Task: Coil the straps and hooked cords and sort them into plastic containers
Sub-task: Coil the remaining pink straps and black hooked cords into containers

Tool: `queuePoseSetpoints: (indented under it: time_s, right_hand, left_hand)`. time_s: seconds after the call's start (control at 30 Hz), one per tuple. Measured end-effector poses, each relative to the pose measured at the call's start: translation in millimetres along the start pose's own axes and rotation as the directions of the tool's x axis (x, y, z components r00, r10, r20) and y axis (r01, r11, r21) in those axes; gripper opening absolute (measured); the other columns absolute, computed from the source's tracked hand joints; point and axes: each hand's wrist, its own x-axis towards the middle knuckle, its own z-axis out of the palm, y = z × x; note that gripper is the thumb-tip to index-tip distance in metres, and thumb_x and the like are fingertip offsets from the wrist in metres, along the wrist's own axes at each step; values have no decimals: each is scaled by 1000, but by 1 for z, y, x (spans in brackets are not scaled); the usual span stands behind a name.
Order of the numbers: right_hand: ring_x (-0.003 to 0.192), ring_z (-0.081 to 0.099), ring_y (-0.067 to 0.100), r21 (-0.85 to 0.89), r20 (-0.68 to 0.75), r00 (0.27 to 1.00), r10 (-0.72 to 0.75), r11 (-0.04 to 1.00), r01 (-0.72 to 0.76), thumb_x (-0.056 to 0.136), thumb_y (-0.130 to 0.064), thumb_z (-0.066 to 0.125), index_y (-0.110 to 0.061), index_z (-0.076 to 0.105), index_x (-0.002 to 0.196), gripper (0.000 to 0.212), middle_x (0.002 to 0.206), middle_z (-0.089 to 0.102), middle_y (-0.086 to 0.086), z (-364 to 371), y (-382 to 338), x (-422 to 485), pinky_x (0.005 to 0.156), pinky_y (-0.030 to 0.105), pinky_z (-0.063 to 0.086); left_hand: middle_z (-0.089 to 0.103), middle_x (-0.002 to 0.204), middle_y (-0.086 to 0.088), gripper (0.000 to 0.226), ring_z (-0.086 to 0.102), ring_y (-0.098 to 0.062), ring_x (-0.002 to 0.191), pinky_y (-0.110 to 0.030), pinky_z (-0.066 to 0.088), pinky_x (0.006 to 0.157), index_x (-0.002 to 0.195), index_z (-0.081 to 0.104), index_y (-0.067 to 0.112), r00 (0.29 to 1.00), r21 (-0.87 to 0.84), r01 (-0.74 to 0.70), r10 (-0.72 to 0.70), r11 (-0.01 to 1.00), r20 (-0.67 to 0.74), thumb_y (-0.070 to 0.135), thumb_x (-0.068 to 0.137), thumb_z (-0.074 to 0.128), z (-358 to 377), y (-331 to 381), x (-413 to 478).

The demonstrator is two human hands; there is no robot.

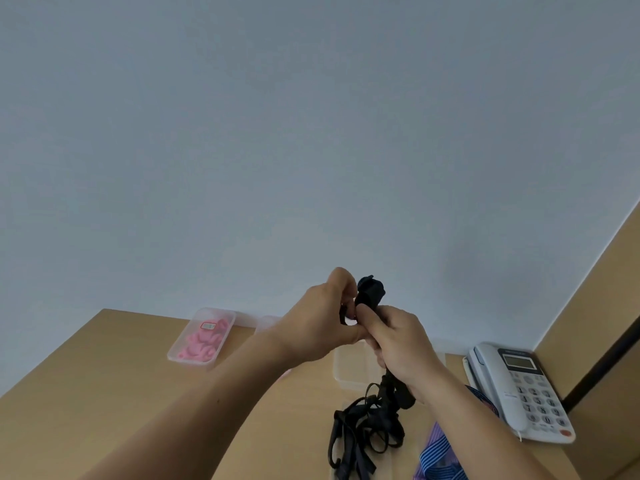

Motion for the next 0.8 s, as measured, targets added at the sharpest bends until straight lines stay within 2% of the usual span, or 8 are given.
queuePoseSetpoints:
  time_s: [0.13,0.3,0.4,0.5,0.6,0.7,0.73,0.8]
  right_hand:
    - [45,41,13,94,-146,988,-47,994,61,94,-33,59,-8,53,68,37,51,49,-2,3,3,0,49,28,37]
    - [49,51,13,203,-137,990,-32,977,60,95,-27,61,-19,64,82,15,59,60,-3,7,2,3,48,21,44]
    - [47,49,18,377,-65,986,156,918,-121,96,-30,59,-14,64,80,23,62,59,3,14,4,3,45,29,41]
    - [44,48,21,483,41,939,342,816,-318,100,-32,48,-8,64,87,31,63,63,5,25,2,3,44,27,38]
    - [43,46,20,466,107,925,366,803,-371,100,-41,41,-8,67,88,43,64,66,4,29,-2,4,43,24,36]
    - [42,44,19,399,75,921,383,835,-380,96,-57,43,-8,71,81,58,64,67,6,29,-2,6,42,24,36]
    - [41,43,19,384,39,919,392,843,-376,95,-58,46,-7,71,79,60,63,67,7,28,0,6,42,25,35]
    - [39,40,18,410,-21,912,409,836,-365,92,-57,52,-5,71,79,57,63,68,8,27,4,7,42,26,34]
  left_hand:
    - [63,86,15,52,55,-1,55,-14,41,54,97,42,32,984,-103,162,-168,981,-60,43,70,85,2,-1,-2]
    - [73,74,-3,33,62,-19,50,-29,51,50,86,62,12,933,-257,333,-277,907,229,41,99,53,4,1,-10]
    - [72,85,-1,22,67,-22,64,-25,43,49,93,55,14,966,239,161,-202,958,159,26,102,39,9,4,-6]
    - [68,95,-4,14,65,-28,82,-28,20,44,106,48,14,982,708,54,-164,704,89,9,97,38,15,1,-5]
    - [68,85,-2,13,67,-21,72,-26,12,42,100,49,13,982,812,27,-167,583,87,7,89,51,17,-2,-11]
    - [51,47,8,30,49,-7,36,-23,7,39,70,59,19,991,877,-61,-75,477,110,17,51,83,14,-2,-20]
    - [52,48,8,29,49,-8,39,-24,11,42,75,65,17,990,880,-86,-58,468,128,19,52,83,16,-3,-22]
    - [63,80,2,43,60,-15,68,-28,17,51,125,57,5,992,854,-110,1,509,127,16,84,62,24,-13,-26]
